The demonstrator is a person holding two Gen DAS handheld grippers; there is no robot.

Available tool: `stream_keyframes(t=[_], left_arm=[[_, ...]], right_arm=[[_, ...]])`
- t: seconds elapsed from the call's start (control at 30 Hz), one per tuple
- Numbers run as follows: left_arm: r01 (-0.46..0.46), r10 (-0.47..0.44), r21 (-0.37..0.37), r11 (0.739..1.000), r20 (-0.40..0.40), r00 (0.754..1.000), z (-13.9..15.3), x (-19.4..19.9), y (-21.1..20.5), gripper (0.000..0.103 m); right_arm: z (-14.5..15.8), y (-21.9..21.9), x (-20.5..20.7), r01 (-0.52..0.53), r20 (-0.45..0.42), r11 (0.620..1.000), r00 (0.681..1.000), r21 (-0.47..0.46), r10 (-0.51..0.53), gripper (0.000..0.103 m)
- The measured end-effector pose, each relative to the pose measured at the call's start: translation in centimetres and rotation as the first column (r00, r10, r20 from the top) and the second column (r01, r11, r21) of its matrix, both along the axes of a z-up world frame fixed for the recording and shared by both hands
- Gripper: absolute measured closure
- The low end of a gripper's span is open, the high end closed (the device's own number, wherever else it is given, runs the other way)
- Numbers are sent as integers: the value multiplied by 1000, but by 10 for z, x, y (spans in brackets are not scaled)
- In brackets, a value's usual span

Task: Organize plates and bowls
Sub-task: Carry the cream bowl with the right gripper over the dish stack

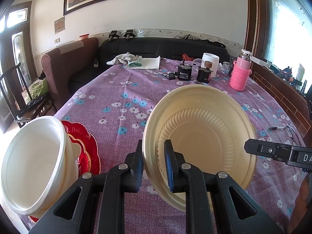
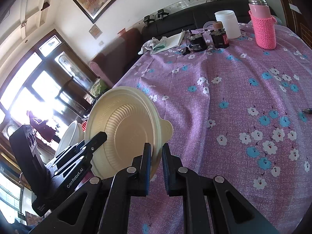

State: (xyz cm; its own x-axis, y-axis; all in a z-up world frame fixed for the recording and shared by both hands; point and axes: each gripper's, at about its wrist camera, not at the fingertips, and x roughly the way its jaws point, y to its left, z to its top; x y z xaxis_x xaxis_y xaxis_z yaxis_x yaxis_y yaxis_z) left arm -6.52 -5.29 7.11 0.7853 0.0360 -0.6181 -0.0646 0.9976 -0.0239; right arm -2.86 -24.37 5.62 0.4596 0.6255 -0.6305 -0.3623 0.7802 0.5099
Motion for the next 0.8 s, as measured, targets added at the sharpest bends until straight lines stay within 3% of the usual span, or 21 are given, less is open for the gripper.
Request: stream_keyframes(t=[0.8], left_arm=[[-5, 6, -6, 1000, 65, 998, 18, -18, 4, 85]], right_arm=[[15, 5, -11, -2, 37, 1000, 999, 4, 2, 90]])
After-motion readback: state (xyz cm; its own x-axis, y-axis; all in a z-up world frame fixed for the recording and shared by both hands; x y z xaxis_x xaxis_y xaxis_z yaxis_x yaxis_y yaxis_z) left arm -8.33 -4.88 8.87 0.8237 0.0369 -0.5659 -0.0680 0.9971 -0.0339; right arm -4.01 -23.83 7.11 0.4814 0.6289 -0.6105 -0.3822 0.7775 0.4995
